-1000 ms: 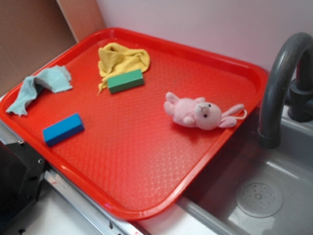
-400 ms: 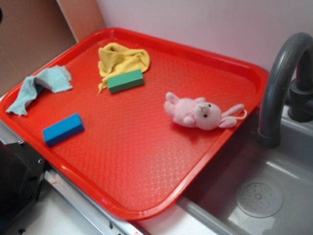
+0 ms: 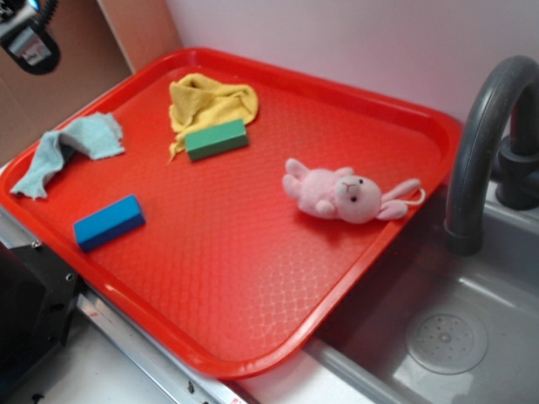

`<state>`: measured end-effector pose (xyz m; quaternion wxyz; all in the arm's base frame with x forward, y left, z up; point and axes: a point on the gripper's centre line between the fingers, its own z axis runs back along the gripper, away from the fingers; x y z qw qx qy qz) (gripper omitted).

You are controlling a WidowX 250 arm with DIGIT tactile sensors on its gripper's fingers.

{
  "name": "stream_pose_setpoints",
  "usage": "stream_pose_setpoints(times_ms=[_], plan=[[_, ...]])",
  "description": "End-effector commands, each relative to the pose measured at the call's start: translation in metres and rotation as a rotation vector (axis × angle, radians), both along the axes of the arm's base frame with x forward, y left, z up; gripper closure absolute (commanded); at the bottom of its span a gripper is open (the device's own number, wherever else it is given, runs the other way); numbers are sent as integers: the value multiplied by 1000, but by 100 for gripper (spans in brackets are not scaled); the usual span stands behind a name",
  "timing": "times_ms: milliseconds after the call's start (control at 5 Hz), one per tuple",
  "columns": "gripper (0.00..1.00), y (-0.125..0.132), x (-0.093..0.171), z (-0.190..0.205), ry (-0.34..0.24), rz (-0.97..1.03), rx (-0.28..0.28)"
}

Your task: Grab the pink bunny.

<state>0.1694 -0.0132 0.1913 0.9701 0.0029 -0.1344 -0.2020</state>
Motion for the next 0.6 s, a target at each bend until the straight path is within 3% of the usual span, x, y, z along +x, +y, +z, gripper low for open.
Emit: stream_pose_setpoints(times_ms=[0, 200, 400], plan=[[0, -50, 37, -10, -67, -225, 40], [0, -67, 55, -21, -52, -237, 101], [0, -82, 72, -36, -70, -279, 97]])
